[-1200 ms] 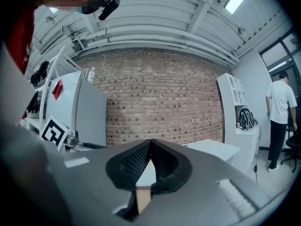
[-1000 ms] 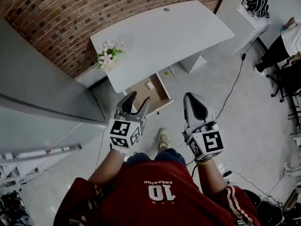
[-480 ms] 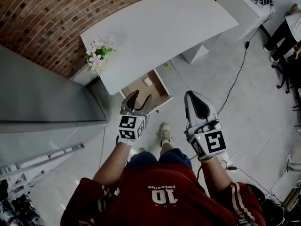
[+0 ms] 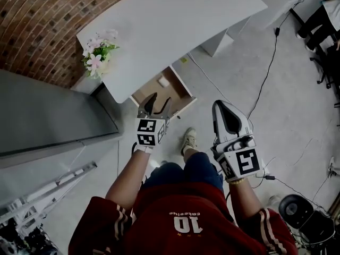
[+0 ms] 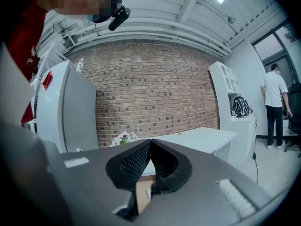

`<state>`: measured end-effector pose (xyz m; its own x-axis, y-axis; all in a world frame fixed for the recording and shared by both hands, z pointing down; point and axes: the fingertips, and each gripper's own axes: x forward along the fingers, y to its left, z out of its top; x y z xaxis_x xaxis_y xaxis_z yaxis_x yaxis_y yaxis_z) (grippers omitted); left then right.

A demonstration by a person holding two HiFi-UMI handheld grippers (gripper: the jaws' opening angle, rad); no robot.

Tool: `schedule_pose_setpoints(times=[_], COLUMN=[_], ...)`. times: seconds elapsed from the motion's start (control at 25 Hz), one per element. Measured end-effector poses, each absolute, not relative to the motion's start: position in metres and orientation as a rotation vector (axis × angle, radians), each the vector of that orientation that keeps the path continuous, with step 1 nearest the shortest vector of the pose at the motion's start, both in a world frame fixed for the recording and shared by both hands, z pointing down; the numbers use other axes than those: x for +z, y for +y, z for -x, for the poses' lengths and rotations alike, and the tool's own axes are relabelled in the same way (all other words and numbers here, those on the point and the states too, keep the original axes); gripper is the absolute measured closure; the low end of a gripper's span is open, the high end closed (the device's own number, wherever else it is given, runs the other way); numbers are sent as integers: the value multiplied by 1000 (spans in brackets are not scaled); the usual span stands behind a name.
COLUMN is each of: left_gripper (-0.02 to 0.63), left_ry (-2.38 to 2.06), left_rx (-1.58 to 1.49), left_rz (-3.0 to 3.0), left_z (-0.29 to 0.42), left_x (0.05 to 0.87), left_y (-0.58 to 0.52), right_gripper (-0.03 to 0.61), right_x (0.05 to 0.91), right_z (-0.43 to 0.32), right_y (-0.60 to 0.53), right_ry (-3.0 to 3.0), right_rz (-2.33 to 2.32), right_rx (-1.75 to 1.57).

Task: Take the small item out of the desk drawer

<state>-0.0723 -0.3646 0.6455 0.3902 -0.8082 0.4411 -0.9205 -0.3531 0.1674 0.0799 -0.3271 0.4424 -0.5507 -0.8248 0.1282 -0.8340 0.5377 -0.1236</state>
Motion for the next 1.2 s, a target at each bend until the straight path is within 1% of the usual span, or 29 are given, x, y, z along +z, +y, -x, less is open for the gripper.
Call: schedule_pose_setpoints(times=[0.28, 0.48, 0.96, 1.2], left_gripper=[376, 353, 352, 351], left_ry=[-1491, -1497, -1510, -1512], left_rx=[366, 387, 412, 408], left_rz=[-2222, -2145, -2063, -2000], left_z=[79, 88, 99, 98], left_x=[700, 752, 853, 897], left_y=[-391, -411, -454, -470], right_gripper=[575, 575, 575, 575], right_x=[479, 514, 583, 614], right_z=[-70, -70, -59, -67], right_y=[-335, -342, -374, -382], right_ry=[-2738, -2714, -2742, -2754], right_rz=[-1481, -1451, -1399, -1387], right_rx=[268, 229, 214, 218])
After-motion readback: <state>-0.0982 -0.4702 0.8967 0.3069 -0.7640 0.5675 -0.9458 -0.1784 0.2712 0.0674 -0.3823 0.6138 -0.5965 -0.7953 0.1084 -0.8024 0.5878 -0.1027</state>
